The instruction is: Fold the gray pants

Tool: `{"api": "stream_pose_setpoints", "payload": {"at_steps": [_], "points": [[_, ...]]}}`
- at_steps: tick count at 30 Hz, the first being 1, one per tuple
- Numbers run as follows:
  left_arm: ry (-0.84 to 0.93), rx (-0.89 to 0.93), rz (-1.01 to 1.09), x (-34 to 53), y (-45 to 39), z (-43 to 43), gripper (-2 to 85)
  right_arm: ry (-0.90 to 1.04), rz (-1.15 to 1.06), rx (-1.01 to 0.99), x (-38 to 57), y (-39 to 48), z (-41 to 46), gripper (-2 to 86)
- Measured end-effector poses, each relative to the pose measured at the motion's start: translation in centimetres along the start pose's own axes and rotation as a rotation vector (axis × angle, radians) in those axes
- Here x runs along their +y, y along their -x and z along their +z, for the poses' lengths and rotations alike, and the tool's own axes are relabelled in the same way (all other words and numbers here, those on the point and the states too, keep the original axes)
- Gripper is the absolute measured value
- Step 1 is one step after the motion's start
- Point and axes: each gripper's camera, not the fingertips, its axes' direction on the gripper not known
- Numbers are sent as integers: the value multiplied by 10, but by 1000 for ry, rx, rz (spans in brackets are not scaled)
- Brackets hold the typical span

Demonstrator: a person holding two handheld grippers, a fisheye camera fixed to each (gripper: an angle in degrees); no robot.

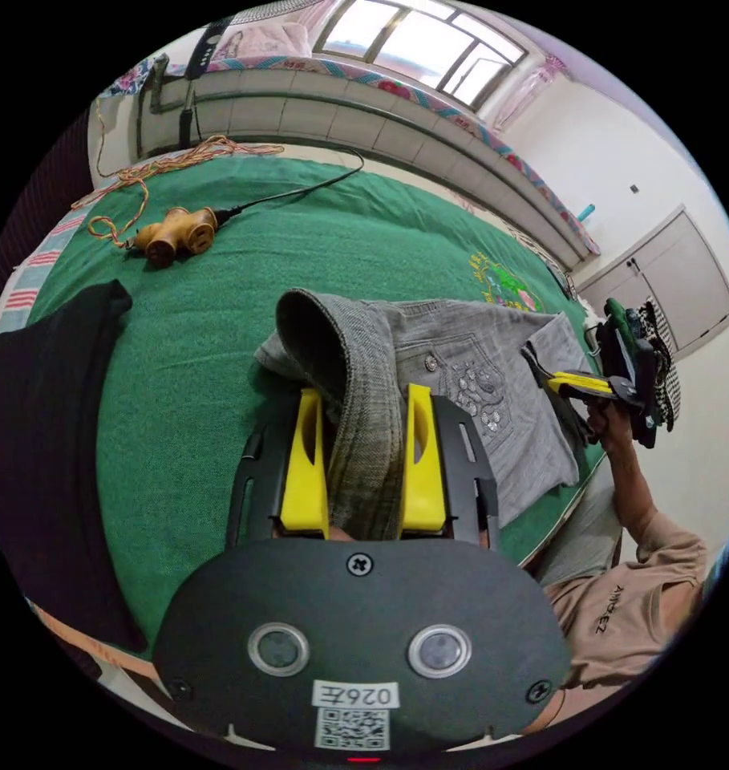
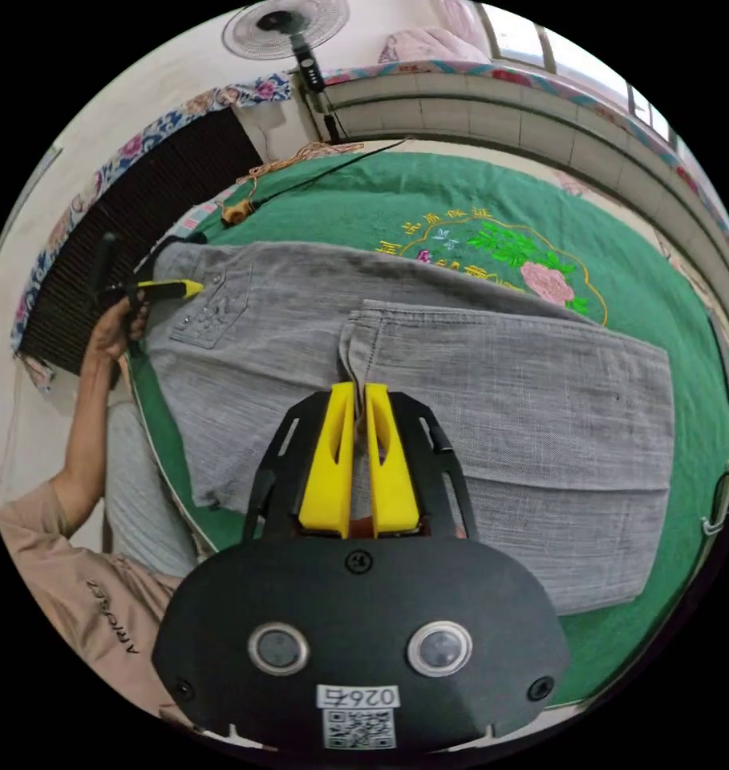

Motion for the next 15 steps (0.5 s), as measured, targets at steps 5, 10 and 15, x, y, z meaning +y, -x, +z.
{"api": "stream_pose_setpoints", "payload": {"at_steps": [5,10,15], "points": [[-26,-72,40,-5,-25,-3,98,-47,18,42,9,17,-39,55],[-52,-145,59,-7,-48,-3,93,1,-104,305,12,73,-38,132],[-99,-161,62,-3,-61,-8,85,-19,-79,224,16,84,-72,4]]}}
